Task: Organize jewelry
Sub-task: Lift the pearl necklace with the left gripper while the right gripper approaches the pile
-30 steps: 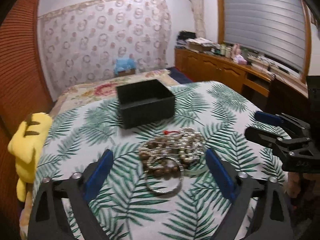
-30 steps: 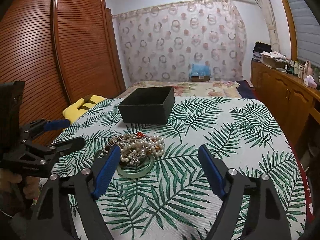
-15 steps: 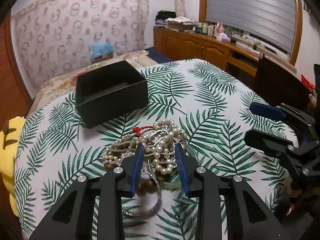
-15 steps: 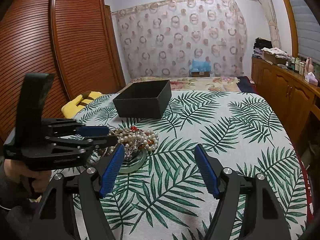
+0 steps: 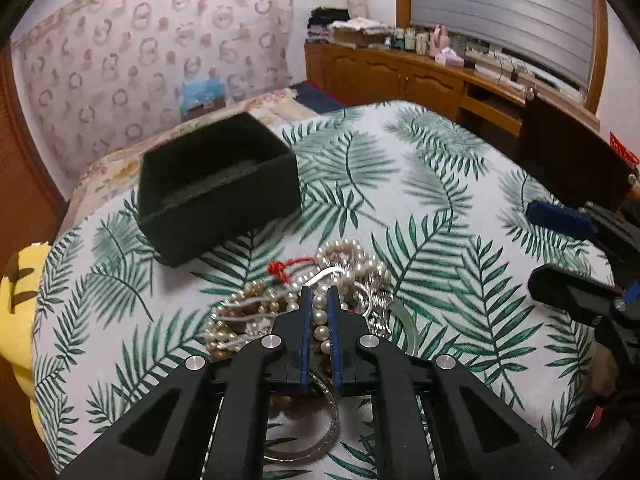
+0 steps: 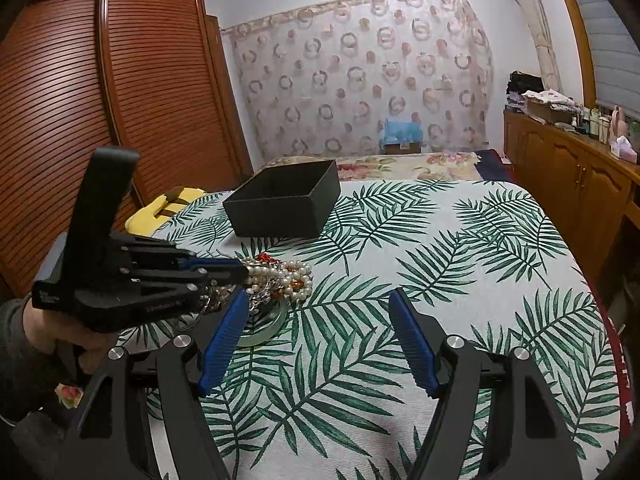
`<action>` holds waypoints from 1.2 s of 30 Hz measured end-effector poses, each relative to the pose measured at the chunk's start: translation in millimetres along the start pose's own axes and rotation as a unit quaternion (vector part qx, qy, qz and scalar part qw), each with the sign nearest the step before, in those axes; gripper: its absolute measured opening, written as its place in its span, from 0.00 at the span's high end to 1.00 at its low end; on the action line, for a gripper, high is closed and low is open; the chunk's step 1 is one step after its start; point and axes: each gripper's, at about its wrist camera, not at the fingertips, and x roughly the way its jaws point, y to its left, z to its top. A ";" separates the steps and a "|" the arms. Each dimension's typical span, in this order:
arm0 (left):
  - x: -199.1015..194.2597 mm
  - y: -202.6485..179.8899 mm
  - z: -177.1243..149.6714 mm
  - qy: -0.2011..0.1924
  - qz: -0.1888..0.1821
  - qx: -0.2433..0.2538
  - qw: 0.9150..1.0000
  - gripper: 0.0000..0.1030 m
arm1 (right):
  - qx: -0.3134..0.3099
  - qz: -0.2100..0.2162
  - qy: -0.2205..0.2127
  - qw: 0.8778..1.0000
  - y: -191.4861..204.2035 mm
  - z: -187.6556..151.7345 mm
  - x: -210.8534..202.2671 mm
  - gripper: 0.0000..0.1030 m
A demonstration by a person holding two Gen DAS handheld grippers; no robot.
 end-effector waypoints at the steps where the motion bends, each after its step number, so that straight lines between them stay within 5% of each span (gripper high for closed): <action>1: -3.7 1.4 1.8 -0.006 -0.003 -0.003 1.000 0.93 | 0.000 0.000 0.000 1.000 -0.5 -0.2 0.0 0.27; 23: -117.7 40.1 54.1 -0.146 0.001 -0.038 0.989 0.93 | -0.027 0.008 0.000 1.000 16.6 18.0 4.4 0.28; 36: -139.3 58.5 54.0 -0.164 0.028 -0.045 0.985 0.93 | -0.044 0.028 0.006 0.999 30.9 32.7 20.1 0.34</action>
